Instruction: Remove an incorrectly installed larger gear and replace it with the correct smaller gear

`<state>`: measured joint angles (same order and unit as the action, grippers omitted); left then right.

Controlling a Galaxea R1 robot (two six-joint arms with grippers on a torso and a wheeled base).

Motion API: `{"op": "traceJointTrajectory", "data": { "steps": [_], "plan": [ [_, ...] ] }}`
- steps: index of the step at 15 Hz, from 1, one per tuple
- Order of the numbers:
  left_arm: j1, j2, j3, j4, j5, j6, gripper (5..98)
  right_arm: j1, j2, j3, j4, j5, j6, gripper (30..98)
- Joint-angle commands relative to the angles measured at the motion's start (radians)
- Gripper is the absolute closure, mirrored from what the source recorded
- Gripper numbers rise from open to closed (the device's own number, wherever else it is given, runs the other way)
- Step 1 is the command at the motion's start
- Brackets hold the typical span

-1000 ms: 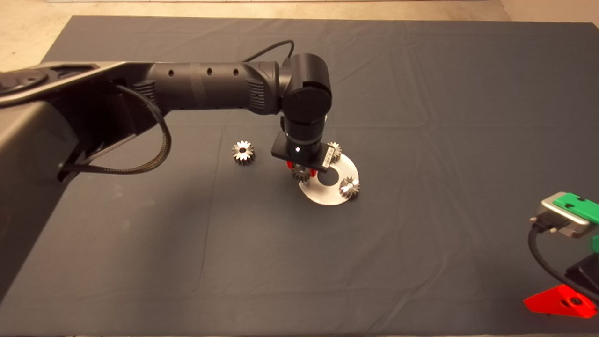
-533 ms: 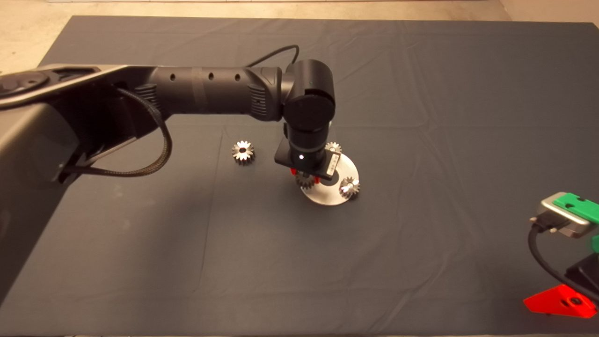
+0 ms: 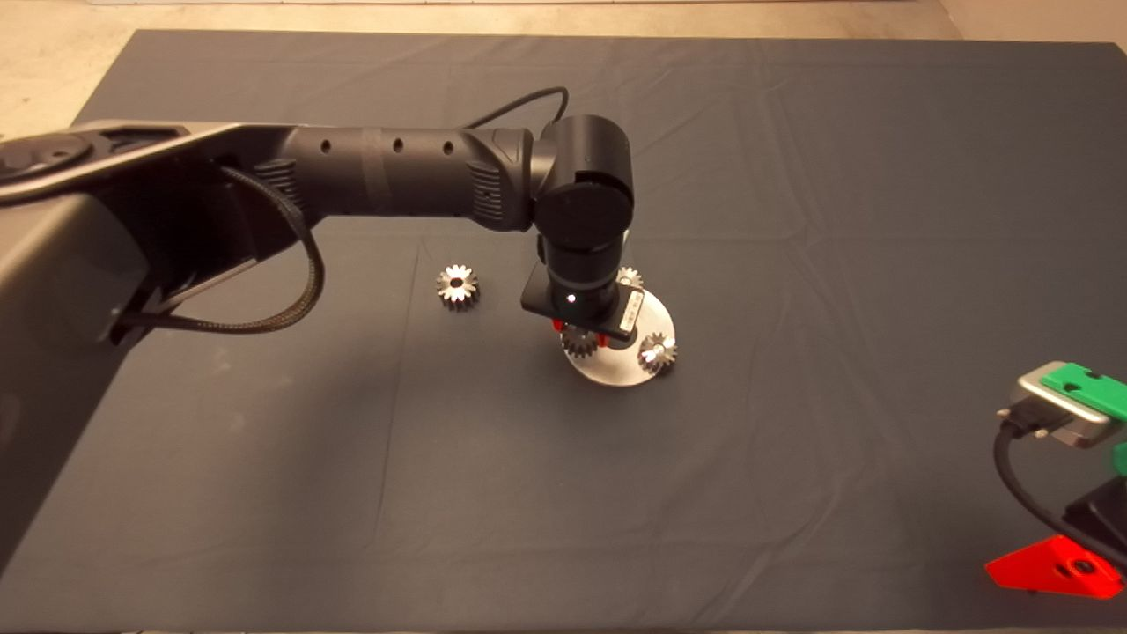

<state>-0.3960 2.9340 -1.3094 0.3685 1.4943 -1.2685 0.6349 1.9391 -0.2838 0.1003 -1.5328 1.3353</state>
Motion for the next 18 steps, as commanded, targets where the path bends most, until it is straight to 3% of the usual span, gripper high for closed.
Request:
{"op": "traceJointTrajectory", "data": {
  "steps": [1, 6, 18],
  "plan": [
    [-0.014, 0.003, -0.011, 0.014, 0.0, 0.025, 69.2, 0.014, -0.002, 0.006, 0.039, -0.055, 0.004, 31.7],
    [-0.014, 0.003, -0.028, 0.047, 0.006, 0.047, 69.2, 0.014, -0.002, 0.006, 0.039, -0.055, 0.003, 31.7],
    [-0.008, 0.003, -0.005, 0.035, 0.024, 0.064, 69.2, 0.014, -0.002, 0.006, 0.038, -0.054, 0.002, 31.7]
  ]
}}
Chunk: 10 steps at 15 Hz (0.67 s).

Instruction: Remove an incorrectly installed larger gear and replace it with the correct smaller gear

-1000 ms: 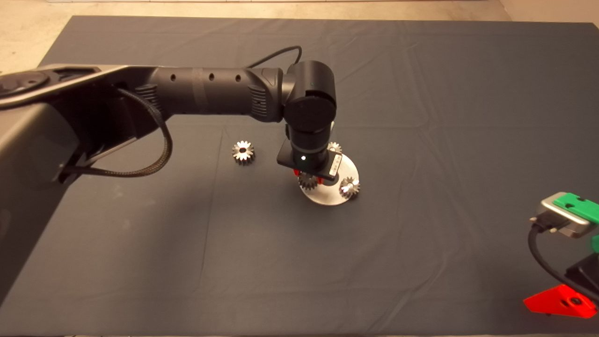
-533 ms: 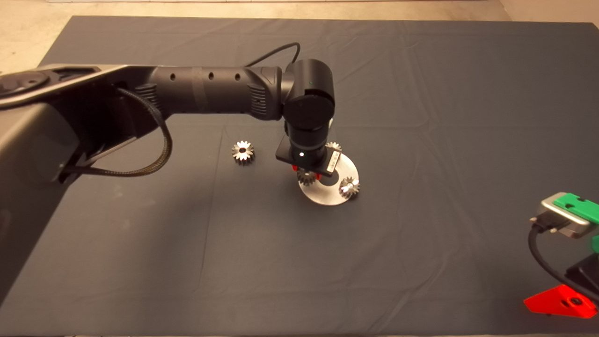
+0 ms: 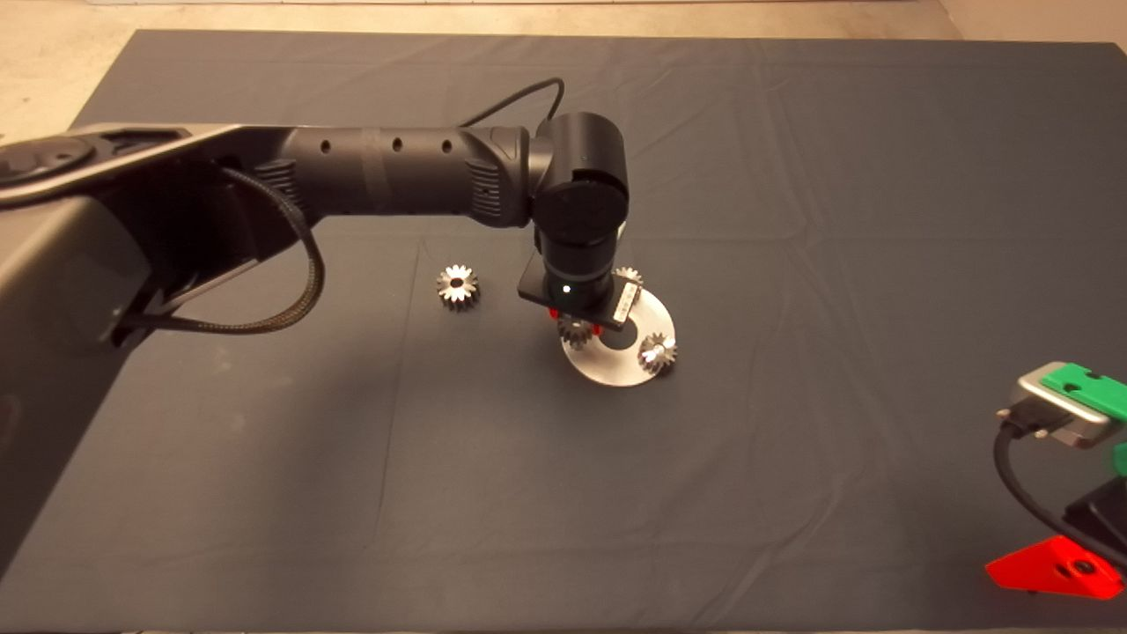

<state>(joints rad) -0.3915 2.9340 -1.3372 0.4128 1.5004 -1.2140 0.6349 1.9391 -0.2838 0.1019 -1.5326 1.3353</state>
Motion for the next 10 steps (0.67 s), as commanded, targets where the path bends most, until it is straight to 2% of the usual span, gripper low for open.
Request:
{"op": "traceJointTrajectory", "data": {
  "steps": [1, 4, 10],
  "plan": [
    [-0.014, 0.003, 0.024, -0.011, 0.018, 0.01, 69.2, 0.014, -0.002, 0.006, 0.037, -0.055, 0.002, 31.7],
    [-0.012, 0.003, 0.023, -0.035, 0.015, 0.01, 69.2, 0.014, -0.002, 0.006, 0.038, -0.053, 0.002, 31.7],
    [-0.012, 0.003, 0.023, -0.051, 0.011, -0.001, 69.2, 0.014, -0.002, 0.006, 0.038, -0.053, 0.004, 31.7]
  ]
}}
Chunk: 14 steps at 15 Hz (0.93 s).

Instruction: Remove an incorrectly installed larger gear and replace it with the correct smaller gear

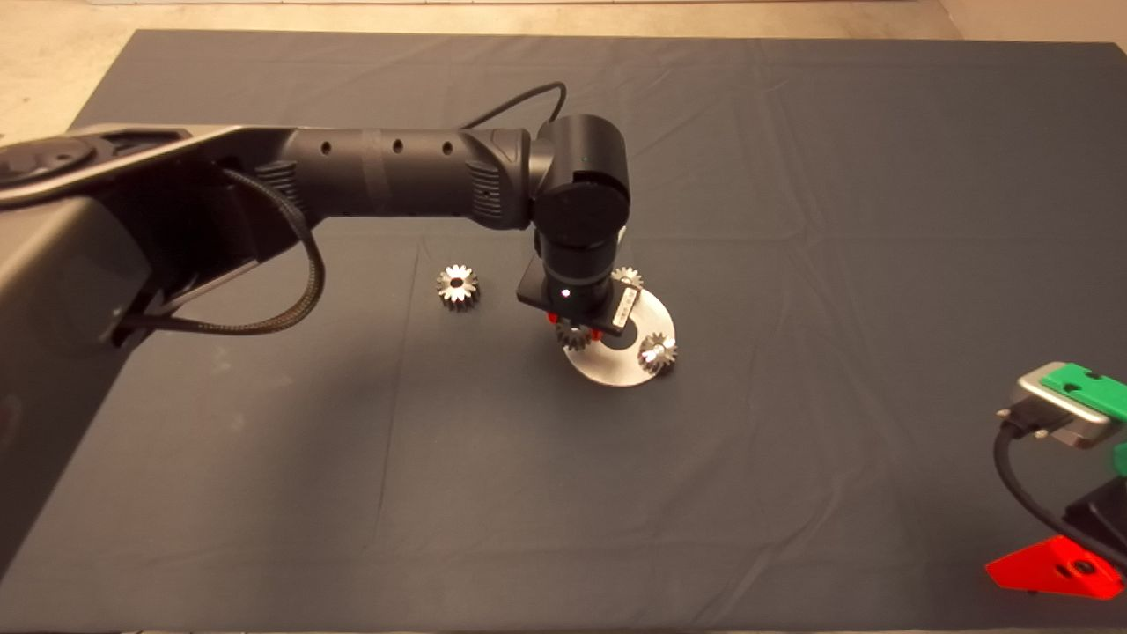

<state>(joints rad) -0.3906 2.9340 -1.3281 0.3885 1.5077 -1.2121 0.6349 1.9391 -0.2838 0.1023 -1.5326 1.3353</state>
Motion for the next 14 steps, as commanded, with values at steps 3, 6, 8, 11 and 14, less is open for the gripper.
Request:
{"op": "traceJointTrajectory", "data": {
  "steps": [3, 6, 8, 11, 14],
  "plan": [
    [-0.011, 0.003, 0.009, -0.026, 0.002, -0.006, 69.2, 0.014, -0.002, 0.006, 0.037, -0.054, 0.004, 31.7],
    [0.001, 0.003, 0.006, -0.025, 0.0, -0.006, 69.2, 0.014, -0.002, 0.006, 0.037, -0.054, 0.005, 31.7],
    [0.001, 0.003, 0.0, -0.024, -0.001, -0.005, 69.2, 0.014, -0.002, 0.006, 0.037, -0.054, 0.006, 31.7],
    [0.002, 0.003, 0.003, -0.025, 0.0, -0.004, 69.2, 0.014, -0.004, 0.006, 0.037, -0.054, 0.005, 31.7],
    [0.001, 0.003, 0.003, -0.025, 0.002, -0.006, 69.2, 0.014, -0.004, 0.006, 0.036, -0.054, 0.005, 31.7]
  ]
}}
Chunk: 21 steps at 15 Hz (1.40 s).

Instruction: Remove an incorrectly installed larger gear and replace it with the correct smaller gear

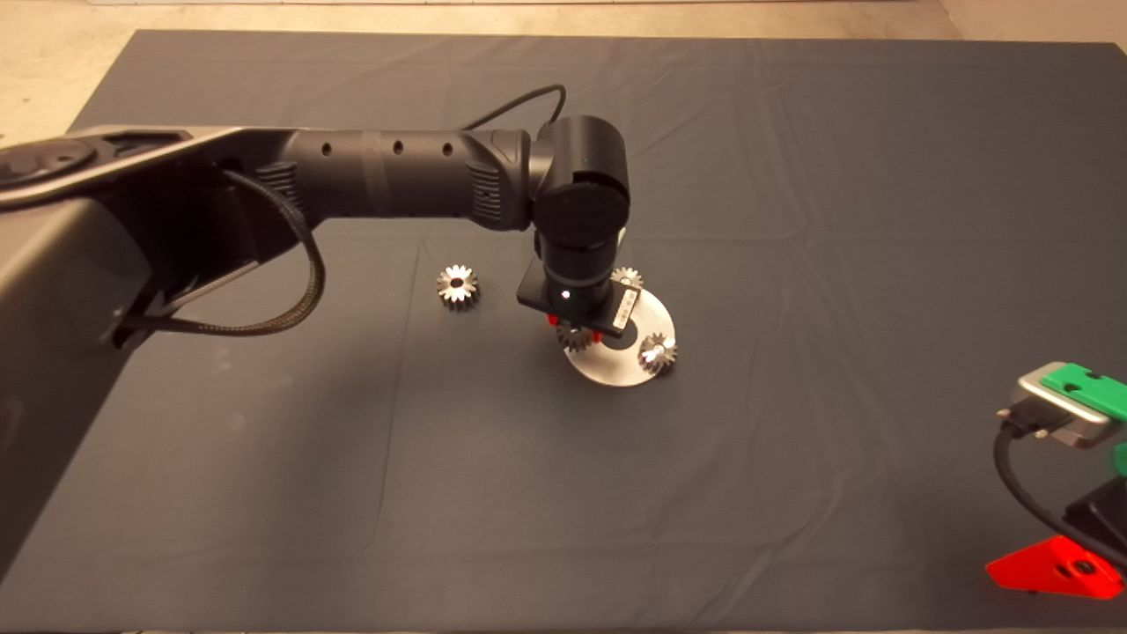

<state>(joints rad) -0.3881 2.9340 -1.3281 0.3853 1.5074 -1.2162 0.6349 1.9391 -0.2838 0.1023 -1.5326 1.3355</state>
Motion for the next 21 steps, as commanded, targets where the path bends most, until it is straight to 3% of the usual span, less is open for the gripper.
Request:
{"op": "traceJointTrajectory", "data": {
  "steps": [1, 4, 8, 18, 21],
  "plan": [
    [0.0, 0.003, 0.005, -0.022, 0.002, -0.002, 69.2, 0.014, -0.004, 0.006, 0.036, -0.054, 0.005, 31.7],
    [-0.003, 0.004, 0.009, -0.022, -0.003, -0.003, 69.2, 0.014, -0.004, 0.006, 0.036, -0.054, 0.005, 31.7],
    [-0.008, 0.004, 0.009, -0.023, -0.039, -0.005, 69.2, 0.014, -0.004, 0.006, 0.036, -0.054, 0.005, 31.7],
    [-0.009, 0.004, 0.009, -0.025, -0.028, -0.003, 69.2, 0.014, -0.004, 0.006, 0.036, -0.054, 0.005, 31.7],
    [-0.009, 0.004, 0.014, -0.026, -0.003, -0.002, 69.2, 0.014, -0.004, 0.006, 0.036, -0.054, 0.005, 31.7]
  ]
}}
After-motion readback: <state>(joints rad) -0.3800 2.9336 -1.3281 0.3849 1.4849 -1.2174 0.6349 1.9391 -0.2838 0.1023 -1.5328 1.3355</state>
